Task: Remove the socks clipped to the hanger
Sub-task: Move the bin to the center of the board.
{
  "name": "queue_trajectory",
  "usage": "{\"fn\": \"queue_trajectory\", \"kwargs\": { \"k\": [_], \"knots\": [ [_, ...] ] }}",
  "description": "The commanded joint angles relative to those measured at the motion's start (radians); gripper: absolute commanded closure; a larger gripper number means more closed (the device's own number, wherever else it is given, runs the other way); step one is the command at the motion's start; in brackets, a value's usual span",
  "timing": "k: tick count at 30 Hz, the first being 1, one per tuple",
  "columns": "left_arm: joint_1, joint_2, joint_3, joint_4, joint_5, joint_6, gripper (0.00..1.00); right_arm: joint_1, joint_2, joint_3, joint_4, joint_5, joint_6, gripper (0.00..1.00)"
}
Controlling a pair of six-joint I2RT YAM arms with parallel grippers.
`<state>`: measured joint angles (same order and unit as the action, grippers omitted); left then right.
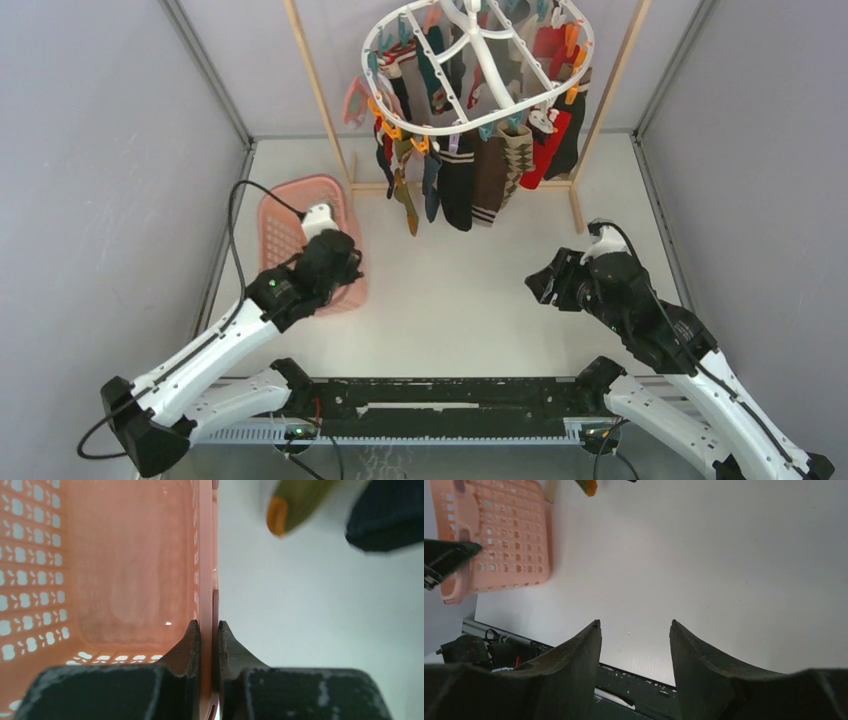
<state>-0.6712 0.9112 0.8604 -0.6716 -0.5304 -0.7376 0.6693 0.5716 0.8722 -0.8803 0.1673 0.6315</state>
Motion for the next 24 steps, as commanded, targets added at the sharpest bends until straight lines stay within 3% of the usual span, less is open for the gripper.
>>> {"fn": "queue_trajectory", "kwargs": {
  "k": [1, 7, 14, 24],
  "knots": [
    [-0.206, 0.019, -0.002, -0.036, -0.055, -0.108, 1.00, 0.009, -0.013, 0.052, -0.031, -0.002, -0.005, 0.40],
    [-0.488, 0.173, 0.138, -0.125, -0.100, -0.128, 0.99, 0.009, -0.001, 0.109, -0.065, 0.023, -0.022, 0.40],
    [-0.702, 0.400, 0.316, -0.137, -0.075, 0.059, 0.99, 0.006, -0.004, 0.145, -0.088, 0.056, -0.037, 0.39],
    [-0.774, 0.433, 0.333, 0.062, 0.149, 0.322, 0.97, -0.022, -0.024, 0.199, -0.142, 0.105, -0.060, 0.39]
  ]
}}
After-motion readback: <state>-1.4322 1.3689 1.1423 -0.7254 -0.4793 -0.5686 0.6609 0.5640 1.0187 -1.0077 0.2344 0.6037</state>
